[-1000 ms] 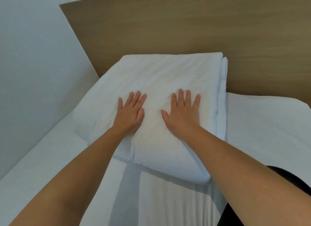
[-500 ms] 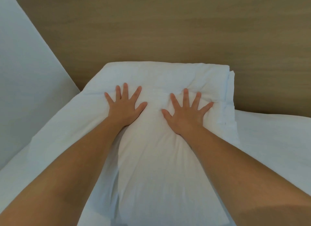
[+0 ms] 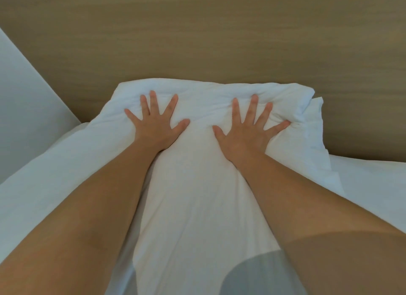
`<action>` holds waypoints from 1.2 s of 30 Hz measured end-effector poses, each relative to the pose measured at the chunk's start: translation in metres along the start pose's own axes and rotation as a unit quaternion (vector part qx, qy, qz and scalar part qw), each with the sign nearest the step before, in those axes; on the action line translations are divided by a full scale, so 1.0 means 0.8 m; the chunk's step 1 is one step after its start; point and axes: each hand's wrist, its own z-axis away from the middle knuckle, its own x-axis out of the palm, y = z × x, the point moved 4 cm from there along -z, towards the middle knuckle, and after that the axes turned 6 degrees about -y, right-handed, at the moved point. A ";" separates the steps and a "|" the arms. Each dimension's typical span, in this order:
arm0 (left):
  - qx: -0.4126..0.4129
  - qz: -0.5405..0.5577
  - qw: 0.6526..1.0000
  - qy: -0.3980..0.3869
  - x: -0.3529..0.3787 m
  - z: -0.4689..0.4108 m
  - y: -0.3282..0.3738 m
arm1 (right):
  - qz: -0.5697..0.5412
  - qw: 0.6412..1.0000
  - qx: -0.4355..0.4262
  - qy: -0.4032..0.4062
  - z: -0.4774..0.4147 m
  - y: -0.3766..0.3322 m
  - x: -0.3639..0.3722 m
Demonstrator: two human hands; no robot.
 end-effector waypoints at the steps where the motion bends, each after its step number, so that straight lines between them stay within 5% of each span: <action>1: -0.007 0.003 1.000 0.002 0.000 -0.003 -0.004 | -0.005 1.000 0.009 0.003 -0.002 0.002 -0.002; 6: -0.085 0.027 0.996 -0.031 0.006 -0.004 -0.030 | 0.009 0.998 0.066 -0.022 -0.001 0.022 -0.011; 14: -0.133 0.003 0.984 -0.121 0.011 0.019 -0.027 | 0.071 0.974 0.113 -0.182 0.029 0.072 -0.016; 24: -0.156 -0.061 0.969 -0.183 -0.021 0.062 -0.010 | 0.071 0.981 -0.041 -0.177 0.156 0.079 -0.012; 30: 0.013 0.058 0.981 -0.182 -0.064 0.178 0.047 | 0.048 0.977 -0.035 -0.207 0.153 0.083 -0.024; 36: 0.129 0.098 0.986 -0.042 -0.116 0.307 -0.001 | -0.021 0.980 -0.142 -0.135 0.238 0.041 -0.082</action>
